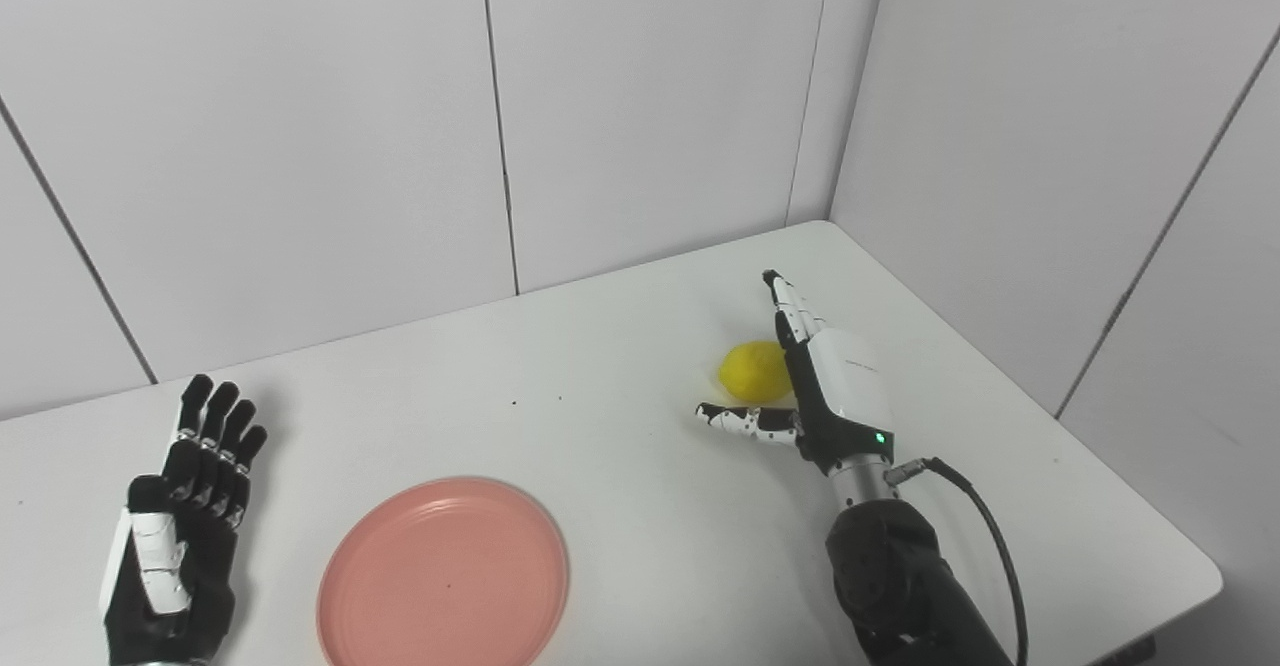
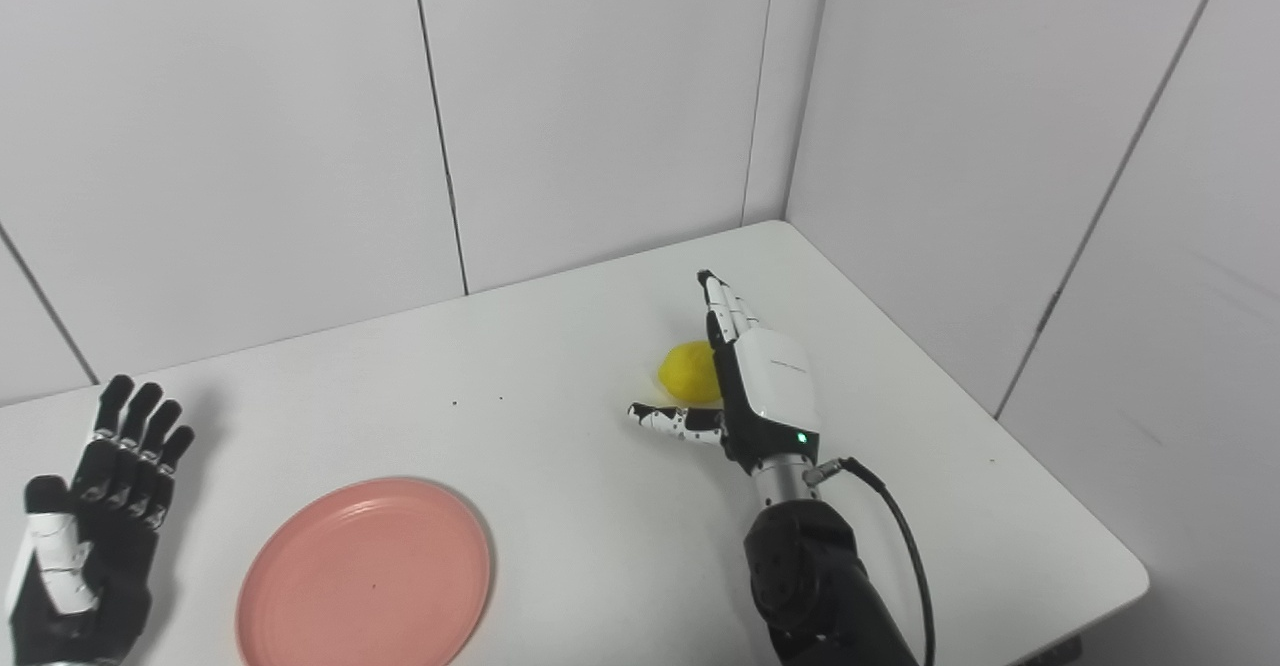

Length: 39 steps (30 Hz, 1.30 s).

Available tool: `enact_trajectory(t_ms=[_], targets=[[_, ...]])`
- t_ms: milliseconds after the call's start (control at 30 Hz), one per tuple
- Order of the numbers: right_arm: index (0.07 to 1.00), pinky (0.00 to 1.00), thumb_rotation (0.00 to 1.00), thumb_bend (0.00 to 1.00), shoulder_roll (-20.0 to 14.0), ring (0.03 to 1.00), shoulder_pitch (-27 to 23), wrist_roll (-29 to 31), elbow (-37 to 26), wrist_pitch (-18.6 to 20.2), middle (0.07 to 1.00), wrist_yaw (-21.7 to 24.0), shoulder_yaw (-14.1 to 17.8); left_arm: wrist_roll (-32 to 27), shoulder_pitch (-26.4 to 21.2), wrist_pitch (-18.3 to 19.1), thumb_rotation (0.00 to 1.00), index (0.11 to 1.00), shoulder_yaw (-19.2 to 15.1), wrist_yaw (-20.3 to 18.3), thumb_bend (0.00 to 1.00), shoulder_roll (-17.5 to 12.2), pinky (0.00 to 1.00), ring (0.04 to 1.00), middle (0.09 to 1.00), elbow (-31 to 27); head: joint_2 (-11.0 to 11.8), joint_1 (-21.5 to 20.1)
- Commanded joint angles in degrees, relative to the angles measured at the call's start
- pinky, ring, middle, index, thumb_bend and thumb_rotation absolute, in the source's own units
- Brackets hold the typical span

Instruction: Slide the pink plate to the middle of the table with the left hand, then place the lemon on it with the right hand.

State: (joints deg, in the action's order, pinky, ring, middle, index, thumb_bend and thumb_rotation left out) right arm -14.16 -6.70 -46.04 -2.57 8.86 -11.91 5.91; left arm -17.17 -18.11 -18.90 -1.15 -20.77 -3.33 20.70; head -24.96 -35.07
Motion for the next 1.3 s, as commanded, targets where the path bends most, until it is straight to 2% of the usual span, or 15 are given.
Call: enact_trajectory(t_ms=[0,133,300,533,833,967,1100,1267], targets=[[0.967,0.91,0.35,0.91,-2.1,0.917,-2.69,-1.29,-0.2,0.86,0.944,-2.13,-0.08,0.07,7.5,-1.12,1.0,1.0,-0.52,-1.34,0.87,-1.38,0.98,0.991,1.0,8.7,0.19,0.17],[0.967,0.91,0.35,0.92,-3.54,0.92,-3.28,-0.7,0.83,1.3,0.946,-0.6,-0.11,0.02,7.66,-0.89,1.0,1.0,-0.52,-1.2,0.87,-1.23,0.98,0.989,1.0,8.56,0.3,0.66],[0.972,0.94,0.34,0.91,-5.9,0.93,-4.15,1.42,-0.9,3.68,0.951,5.22,-0.42,-0.15,7.64,-1.13,1.0,1.0,-0.6,-1.38,0.86,-1.28,0.97,0.98,0.996,8.67,0.19,0.81],[0.931,0.88,0.25,0.91,-8.21,0.901,-7.44,2.49,-0.07,6.01,0.915,11.82,-2.56,-0.43,7.54,-1.97,1.0,0.989,-1.0,-1.56,0.88,-1.38,0.95,0.964,0.985,9.3,0.16,1.31],[0.865,0.78,0.14,0.89,-9.08,0.844,-9.98,4.41,4.25,5.43,0.856,12.55,-3.73,-0.69,7.44,-1.98,1.0,0.99,-1.03,-1.88,0.88,-1.55,0.95,0.963,0.981,9.12,0.06,1.32],[0.828,0.72,0.09,0.87,-9.78,0.79,-10.57,5.8,7.35,3.19,0.808,11.81,-4.47,-0.58,7.49,-1.76,1.0,0.99,-0.89,-2.08,0.89,-1.45,0.95,0.962,0.98,8.71,-0.1,1.61],[0.791,0.67,0.01,0.84,-9.69,0.744,-10.9,6.78,8.55,4.18,0.774,11.3,-4.82,-0.37,7.58,-1.62,1.0,0.989,-1.01,-1.86,0.89,-1.32,0.94,0.96,0.977,8.43,-0.12,1.59],[0.772,0.64,0.0,0.79,-10.21,0.719,-11.08,6.33,8.65,5.53,0.75,10.79,-5.29,-0.3,7.55,-1.54,1.0,0.992,-0.98,-2.0,0.89,-1.47,0.94,0.959,0.977,8.48,-0.09,1.37]])
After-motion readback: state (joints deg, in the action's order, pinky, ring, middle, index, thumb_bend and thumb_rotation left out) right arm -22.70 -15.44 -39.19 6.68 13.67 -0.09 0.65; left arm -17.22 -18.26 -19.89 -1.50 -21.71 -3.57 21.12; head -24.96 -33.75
